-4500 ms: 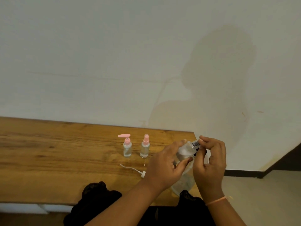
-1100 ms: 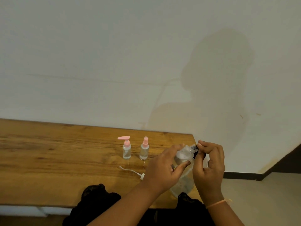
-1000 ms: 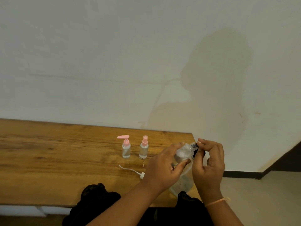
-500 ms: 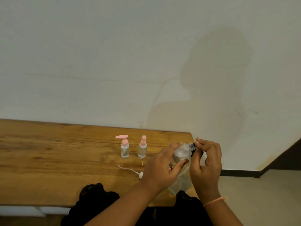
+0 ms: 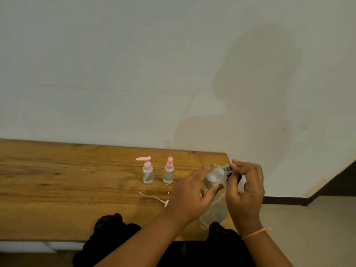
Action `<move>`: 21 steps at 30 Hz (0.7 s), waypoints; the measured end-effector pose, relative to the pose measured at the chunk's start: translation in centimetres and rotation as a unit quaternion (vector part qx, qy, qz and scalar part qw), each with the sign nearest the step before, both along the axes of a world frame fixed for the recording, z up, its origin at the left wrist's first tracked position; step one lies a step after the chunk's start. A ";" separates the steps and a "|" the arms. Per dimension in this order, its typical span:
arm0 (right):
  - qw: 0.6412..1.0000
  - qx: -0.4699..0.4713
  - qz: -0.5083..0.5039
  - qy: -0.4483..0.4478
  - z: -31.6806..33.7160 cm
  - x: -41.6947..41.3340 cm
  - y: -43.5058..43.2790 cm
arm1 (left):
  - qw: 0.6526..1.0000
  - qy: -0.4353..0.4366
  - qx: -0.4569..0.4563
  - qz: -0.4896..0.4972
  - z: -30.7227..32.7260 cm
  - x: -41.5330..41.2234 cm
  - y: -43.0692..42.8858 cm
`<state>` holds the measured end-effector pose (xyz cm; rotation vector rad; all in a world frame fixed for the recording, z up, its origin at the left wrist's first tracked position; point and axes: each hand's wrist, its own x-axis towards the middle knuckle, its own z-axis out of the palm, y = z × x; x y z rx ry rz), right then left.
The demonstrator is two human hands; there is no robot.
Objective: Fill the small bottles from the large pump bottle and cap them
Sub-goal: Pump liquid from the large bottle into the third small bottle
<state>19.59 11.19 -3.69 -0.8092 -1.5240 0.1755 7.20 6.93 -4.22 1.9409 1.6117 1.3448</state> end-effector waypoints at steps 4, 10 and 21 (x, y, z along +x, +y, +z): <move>1.000 -0.003 0.007 0.008 0.0 0.0 -0.2 | 1.000 -0.006 -0.001 0.005 0.2 0.1 -0.2; 0.999 -0.006 0.009 0.047 0.6 -0.5 -0.2 | 1.000 -0.020 0.008 0.007 0.4 0.3 -0.2; 1.000 -0.002 0.000 -0.014 0.0 0.1 -0.1 | 1.000 0.015 -0.006 -0.005 0.5 -0.1 -0.2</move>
